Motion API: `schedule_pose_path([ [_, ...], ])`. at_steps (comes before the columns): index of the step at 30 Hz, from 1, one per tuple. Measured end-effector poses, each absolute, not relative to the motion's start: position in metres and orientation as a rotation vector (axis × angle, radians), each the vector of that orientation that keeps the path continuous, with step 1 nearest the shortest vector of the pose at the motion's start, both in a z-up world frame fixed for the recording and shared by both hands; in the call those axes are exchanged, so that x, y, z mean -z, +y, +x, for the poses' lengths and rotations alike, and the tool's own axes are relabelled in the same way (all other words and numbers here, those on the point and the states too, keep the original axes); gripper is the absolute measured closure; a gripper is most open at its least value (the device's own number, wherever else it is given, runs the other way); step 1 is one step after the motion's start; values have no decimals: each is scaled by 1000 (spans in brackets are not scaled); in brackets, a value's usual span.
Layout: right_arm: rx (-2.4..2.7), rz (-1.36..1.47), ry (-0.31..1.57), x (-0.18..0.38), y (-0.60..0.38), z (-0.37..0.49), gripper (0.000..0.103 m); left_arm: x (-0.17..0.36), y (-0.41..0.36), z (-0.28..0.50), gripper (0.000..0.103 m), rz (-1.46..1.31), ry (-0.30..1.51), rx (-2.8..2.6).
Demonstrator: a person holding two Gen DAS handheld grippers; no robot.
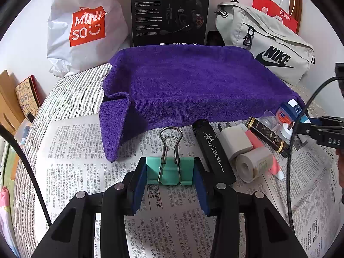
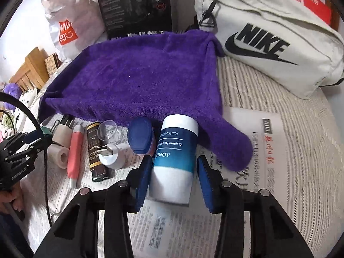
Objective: Organize rigid objects
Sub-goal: 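Grasp the teal binder clip with the left tool while the right tool grasps the white-blue bottle, then carry the clip and bottle onto the purple towel and open both tools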
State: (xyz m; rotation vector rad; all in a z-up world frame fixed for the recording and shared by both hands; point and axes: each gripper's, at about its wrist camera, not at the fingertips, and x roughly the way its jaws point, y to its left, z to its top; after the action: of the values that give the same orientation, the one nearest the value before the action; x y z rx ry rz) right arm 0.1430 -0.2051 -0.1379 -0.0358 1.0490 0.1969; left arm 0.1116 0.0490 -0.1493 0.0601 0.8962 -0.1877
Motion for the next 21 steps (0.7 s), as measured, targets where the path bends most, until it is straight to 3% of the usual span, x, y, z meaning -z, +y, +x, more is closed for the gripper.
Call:
schedule_pose_path([
  [21,-236,46,972,117,-242,108,66,144,53,106,64,29,929,185],
])
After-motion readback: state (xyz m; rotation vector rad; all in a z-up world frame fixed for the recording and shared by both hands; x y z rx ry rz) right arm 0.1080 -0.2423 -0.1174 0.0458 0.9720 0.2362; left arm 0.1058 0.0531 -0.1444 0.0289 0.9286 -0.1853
